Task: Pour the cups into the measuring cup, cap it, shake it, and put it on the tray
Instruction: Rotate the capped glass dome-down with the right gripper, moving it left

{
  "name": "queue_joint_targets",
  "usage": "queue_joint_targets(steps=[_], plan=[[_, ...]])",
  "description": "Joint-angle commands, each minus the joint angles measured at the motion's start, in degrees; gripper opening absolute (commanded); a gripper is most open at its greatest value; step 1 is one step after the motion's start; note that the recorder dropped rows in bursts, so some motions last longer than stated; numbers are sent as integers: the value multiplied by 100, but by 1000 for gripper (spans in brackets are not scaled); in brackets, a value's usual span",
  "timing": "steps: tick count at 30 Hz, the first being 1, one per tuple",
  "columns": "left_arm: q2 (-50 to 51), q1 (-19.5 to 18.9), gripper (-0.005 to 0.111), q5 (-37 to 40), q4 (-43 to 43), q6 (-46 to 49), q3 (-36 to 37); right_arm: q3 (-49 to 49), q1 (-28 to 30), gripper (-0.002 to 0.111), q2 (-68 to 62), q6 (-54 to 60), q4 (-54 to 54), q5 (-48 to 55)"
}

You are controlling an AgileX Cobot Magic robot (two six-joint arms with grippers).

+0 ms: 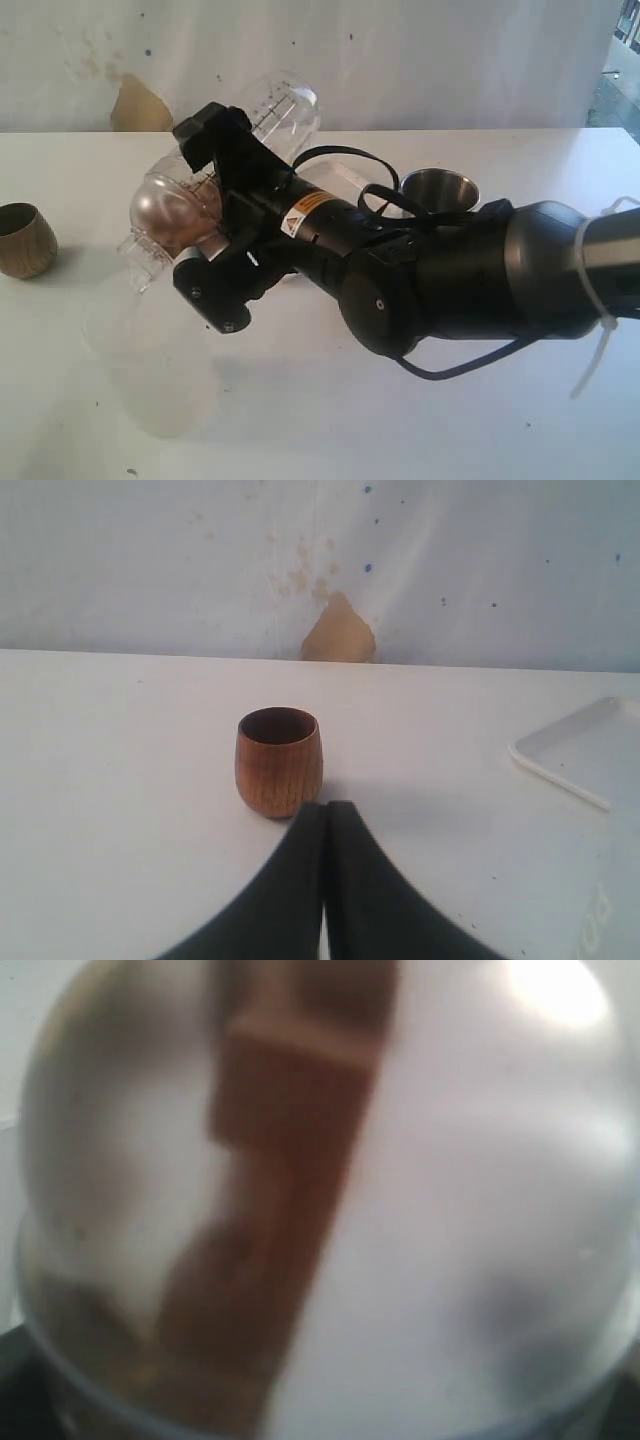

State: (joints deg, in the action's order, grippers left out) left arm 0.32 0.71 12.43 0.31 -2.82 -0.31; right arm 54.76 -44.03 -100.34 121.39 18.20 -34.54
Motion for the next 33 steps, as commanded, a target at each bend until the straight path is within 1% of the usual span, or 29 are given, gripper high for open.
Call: queue_joint_targets(steps=[1, 10, 18, 21, 25, 33], plan=[[-32, -9, 0, -38, 13, 15, 31, 114, 24, 0, 75, 79, -156, -354], [-32, -9, 0, -38, 13, 15, 31, 342, 183, 0, 75, 79, -216, -258], [-32, -9, 0, -38, 13, 15, 31, 347, 354, 0, 75, 79, -380, -171], [-32, -9, 0, -38, 13, 15, 31, 347, 378, 0, 75, 79, -447, -171], [-32, -9, 0, -38, 13, 15, 31, 347, 399, 0, 75, 79, -798, -171], [-32, -9, 0, -38, 13, 15, 31, 507, 425, 0, 26, 79, -799, -188]])
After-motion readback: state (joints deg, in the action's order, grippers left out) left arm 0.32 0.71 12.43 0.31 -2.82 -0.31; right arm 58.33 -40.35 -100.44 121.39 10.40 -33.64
